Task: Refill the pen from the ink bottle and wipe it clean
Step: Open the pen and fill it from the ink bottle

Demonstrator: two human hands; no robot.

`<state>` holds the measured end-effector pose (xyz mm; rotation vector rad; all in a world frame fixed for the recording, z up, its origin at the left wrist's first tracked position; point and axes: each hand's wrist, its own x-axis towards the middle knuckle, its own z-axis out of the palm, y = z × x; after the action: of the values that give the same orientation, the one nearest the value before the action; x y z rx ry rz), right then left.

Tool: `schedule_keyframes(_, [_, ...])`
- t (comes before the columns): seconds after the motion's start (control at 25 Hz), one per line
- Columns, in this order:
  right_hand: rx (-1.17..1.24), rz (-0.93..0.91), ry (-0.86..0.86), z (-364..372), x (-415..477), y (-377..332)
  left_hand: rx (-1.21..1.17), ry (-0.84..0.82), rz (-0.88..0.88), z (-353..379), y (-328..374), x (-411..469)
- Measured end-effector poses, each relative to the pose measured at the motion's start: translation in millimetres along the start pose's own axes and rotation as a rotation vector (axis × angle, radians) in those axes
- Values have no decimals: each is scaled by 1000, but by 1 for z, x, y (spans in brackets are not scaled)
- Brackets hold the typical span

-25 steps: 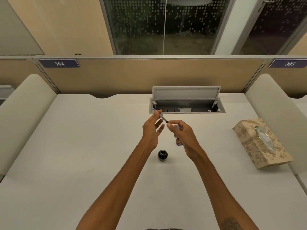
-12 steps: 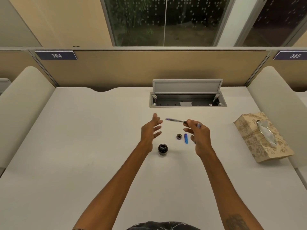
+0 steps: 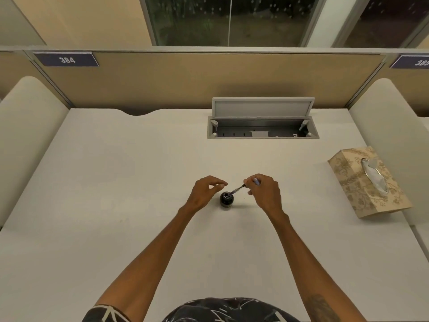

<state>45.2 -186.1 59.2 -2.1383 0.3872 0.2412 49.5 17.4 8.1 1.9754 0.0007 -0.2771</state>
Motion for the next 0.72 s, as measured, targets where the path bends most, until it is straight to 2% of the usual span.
schedule_keyframes(0.36, [-223,-126,-65,12,6,-11,86,-107,48,9,-4,6])
schedule_keyframes(0.72, [-274,-166,-101,16,9,-15,69,-114,17,13,-12,6])
